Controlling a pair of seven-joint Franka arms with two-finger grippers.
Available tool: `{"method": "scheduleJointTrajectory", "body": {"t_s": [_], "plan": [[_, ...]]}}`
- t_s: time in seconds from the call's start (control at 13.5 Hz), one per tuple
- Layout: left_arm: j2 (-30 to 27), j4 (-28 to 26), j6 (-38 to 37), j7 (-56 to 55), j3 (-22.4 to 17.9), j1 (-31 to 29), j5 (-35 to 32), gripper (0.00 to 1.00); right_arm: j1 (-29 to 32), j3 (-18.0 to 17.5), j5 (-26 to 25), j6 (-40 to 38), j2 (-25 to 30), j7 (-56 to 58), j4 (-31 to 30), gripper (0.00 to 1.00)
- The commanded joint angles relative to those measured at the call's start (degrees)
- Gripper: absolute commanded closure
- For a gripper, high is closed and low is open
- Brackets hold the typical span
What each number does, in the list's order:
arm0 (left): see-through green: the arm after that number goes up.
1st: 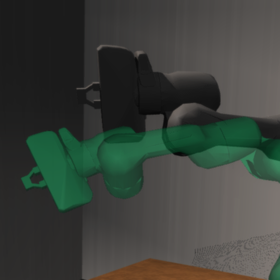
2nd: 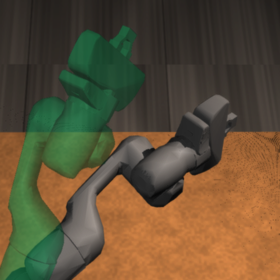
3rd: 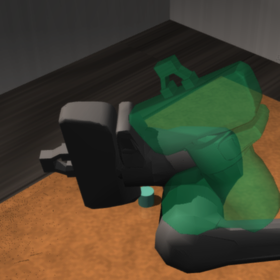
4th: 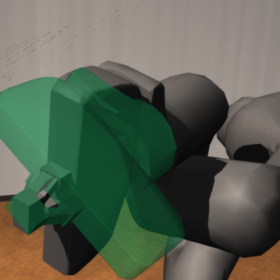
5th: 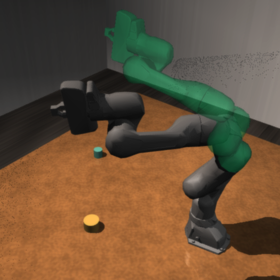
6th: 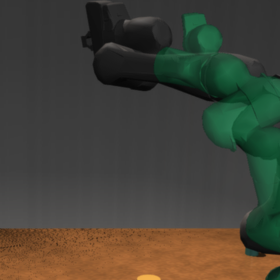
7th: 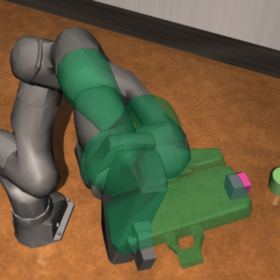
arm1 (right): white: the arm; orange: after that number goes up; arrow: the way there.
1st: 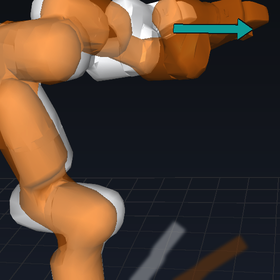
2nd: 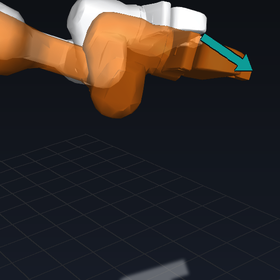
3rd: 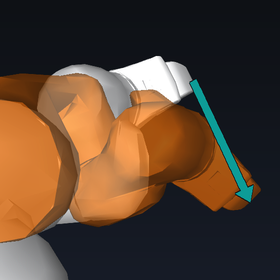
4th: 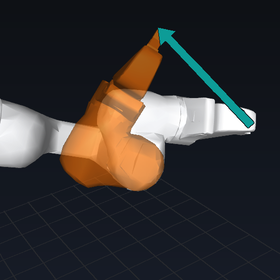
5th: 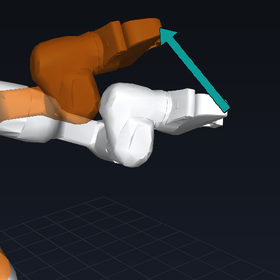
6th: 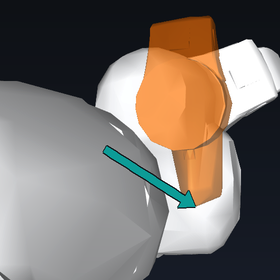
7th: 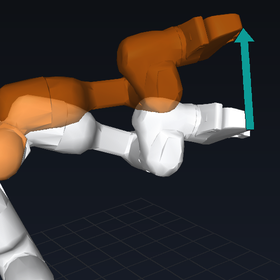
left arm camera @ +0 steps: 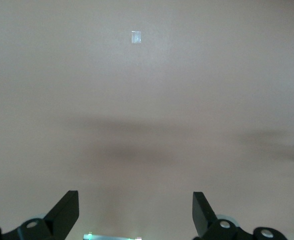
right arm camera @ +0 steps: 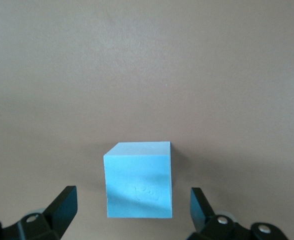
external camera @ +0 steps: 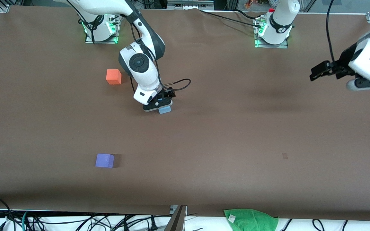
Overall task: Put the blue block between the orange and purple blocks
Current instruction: 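Close the right gripper around the blue cube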
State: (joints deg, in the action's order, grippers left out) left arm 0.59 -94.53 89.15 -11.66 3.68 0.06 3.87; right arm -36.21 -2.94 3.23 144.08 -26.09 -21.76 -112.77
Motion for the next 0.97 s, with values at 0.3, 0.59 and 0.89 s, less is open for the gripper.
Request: {"method": "scheduleJointTrajectory", "body": {"t_s": [0.3,0.59,0.89], "plan": [[-0.7,0.0,1.9,1.4,-0.2,0.5,-0.7,0.0,-0.9,0.6,-1.0,6.2,0.3,-0.6,-4.6,0.0],[-0.6,0.3,2.2,3.1,-0.6,-0.8,-0.6,0.0,-1.4,0.8,-1.6,9.2,-1.8,-0.6,-4.3,0.0],[0.5,1.9,1.7,3.1,-0.6,-0.9,-0.4,0.0,-1.9,1.0,-3.4,9.2,-2.9,-0.6,-3.9,0.0]]}}
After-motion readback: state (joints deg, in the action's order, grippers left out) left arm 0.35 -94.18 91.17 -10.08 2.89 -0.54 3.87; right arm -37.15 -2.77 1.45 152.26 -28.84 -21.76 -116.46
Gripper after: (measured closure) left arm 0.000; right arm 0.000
